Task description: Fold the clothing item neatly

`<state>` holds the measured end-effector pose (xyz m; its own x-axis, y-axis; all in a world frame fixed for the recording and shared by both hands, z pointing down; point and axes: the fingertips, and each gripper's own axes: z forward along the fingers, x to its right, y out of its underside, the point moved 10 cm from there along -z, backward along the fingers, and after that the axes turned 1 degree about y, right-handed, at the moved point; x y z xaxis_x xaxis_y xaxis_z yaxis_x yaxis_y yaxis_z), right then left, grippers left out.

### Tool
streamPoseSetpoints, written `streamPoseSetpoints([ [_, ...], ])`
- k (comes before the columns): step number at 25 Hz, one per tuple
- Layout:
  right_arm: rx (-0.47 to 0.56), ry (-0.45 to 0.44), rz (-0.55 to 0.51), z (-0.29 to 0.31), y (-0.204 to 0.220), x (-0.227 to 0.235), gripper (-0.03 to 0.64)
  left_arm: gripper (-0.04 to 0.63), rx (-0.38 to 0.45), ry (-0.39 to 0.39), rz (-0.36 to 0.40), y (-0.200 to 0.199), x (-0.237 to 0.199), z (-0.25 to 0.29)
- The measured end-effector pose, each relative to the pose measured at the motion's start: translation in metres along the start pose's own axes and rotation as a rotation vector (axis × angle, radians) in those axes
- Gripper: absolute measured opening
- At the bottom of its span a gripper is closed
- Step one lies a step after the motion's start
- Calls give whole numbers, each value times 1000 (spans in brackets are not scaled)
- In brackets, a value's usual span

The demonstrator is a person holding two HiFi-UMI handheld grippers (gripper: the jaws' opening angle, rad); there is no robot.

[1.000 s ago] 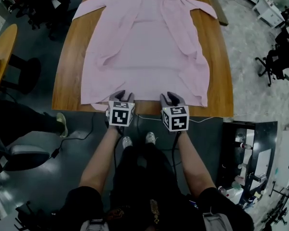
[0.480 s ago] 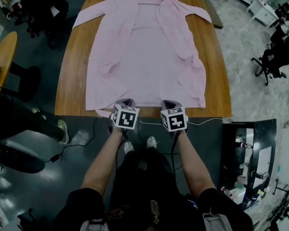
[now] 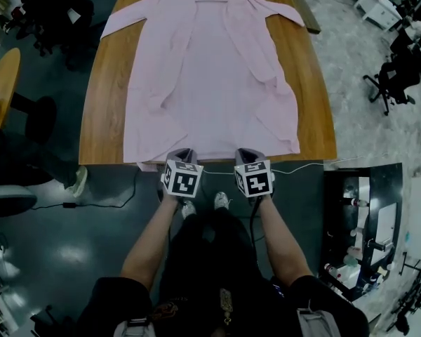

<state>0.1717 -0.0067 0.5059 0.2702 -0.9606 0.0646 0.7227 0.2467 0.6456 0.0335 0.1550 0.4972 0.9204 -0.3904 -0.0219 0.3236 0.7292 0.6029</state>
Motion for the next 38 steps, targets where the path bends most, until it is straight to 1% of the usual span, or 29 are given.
streamPoseSetpoints([
  [2, 11, 12, 1, 0, 0, 0, 9, 51, 12, 8, -4, 1, -1, -1],
  [5, 27, 11, -8, -4, -2, -3, 33, 121, 32, 22, -23, 5, -4, -7],
  [6, 38, 6, -12, -6, -5, -6, 43, 133, 44, 25, -32, 7, -6, -11],
  [9, 77, -27, -40, -7, -22, -20, 49, 139, 81, 11, -57, 14, -17, -24],
  [12, 99, -96, -88, 3, -44, -42, 49, 138, 100, -31, -86, 21, -33, -37],
  [16, 98, -186, -161, 28, -76, -80, 49, 138, 103, -90, -116, 27, -66, -52],
  [20, 82, -223, -203, 54, -98, -109, 49, 138, 99, -137, -138, 31, -99, -58],
  [21, 74, -226, -211, 60, -101, -115, 49, 138, 94, -147, -144, 33, -107, -59],
  [23, 50, -222, -223, 74, -106, -125, 85, 138, 83, -167, -155, 37, -123, -60],
  [25, 8, -201, -225, 86, -106, -129, 100, 138, 72, -182, -166, 41, -136, -61],
  [27, -35, -178, -215, 95, -106, -130, 100, 138, 60, -185, -175, 44, -147, -61],
  [29, -57, -170, -207, 96, -109, -132, 100, 137, 49, -179, -184, 48, -156, -61],
  [30, -61, -167, -208, 95, -110, -133, 82, 137, 42, -174, -189, 50, -158, -60],
  [31, -59, -162, -210, 92, -110, -134, 43, 137, 33, -167, -192, 54, -159, -59],
  [32, -50, -157, -210, 87, -110, -134, 26, 137, 25, -159, -195, 57, -160, -58],
  [35, -10, -137, -192, 65, -108, -136, 23, 137, 22, -144, -197, 62, -162, -59],
  [38, 34, -107, -161, 38, -97, -135, 22, 137, 27, -132, -196, 64, -165, -60],
])
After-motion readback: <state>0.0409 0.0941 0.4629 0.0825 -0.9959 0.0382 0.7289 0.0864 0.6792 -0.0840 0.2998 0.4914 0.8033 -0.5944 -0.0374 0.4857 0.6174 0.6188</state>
